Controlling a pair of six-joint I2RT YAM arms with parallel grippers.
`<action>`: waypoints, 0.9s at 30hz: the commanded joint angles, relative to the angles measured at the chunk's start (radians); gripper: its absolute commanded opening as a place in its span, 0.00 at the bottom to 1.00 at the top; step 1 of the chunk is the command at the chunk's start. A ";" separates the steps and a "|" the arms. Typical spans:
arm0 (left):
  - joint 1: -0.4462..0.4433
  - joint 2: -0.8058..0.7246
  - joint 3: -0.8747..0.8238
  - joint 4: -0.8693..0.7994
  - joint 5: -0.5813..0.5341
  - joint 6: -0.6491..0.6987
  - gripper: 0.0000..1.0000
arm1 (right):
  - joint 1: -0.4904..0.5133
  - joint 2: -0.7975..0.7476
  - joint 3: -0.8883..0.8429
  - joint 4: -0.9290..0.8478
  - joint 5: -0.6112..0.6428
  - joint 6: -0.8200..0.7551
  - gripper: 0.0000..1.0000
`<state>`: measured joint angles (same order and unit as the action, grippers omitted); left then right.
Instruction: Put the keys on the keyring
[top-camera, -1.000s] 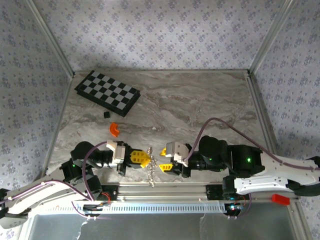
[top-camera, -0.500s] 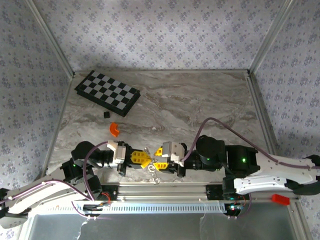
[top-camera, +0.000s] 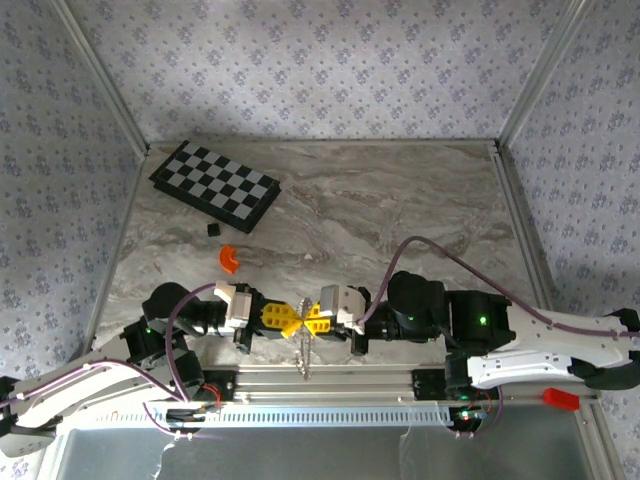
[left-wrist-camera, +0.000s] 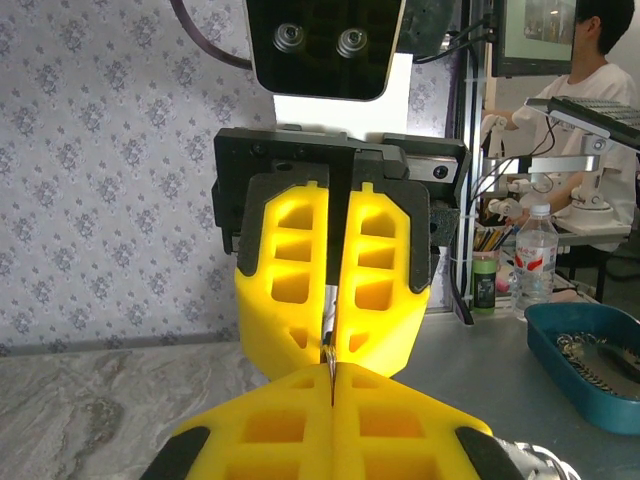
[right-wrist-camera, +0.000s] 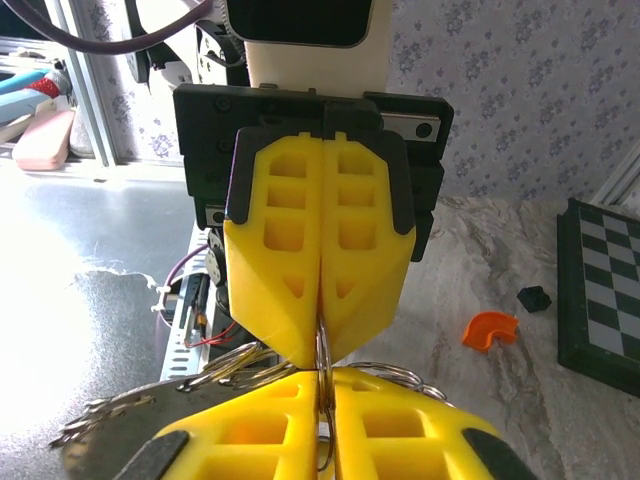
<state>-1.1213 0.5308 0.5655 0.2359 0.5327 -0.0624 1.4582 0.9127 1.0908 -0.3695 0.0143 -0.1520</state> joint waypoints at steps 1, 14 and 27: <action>-0.003 -0.012 0.016 0.047 0.014 -0.007 0.00 | -0.002 0.001 0.002 -0.001 0.003 -0.011 0.04; -0.003 0.001 0.188 -0.449 -0.235 0.162 0.23 | -0.003 0.133 0.245 -0.390 0.148 -0.114 0.00; -0.003 0.016 0.156 -0.386 -0.178 0.134 0.29 | -0.057 0.239 0.357 -0.492 0.114 -0.126 0.00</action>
<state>-1.1221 0.5453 0.7265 -0.1833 0.3286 0.0849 1.4151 1.1629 1.4044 -0.8448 0.1280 -0.2638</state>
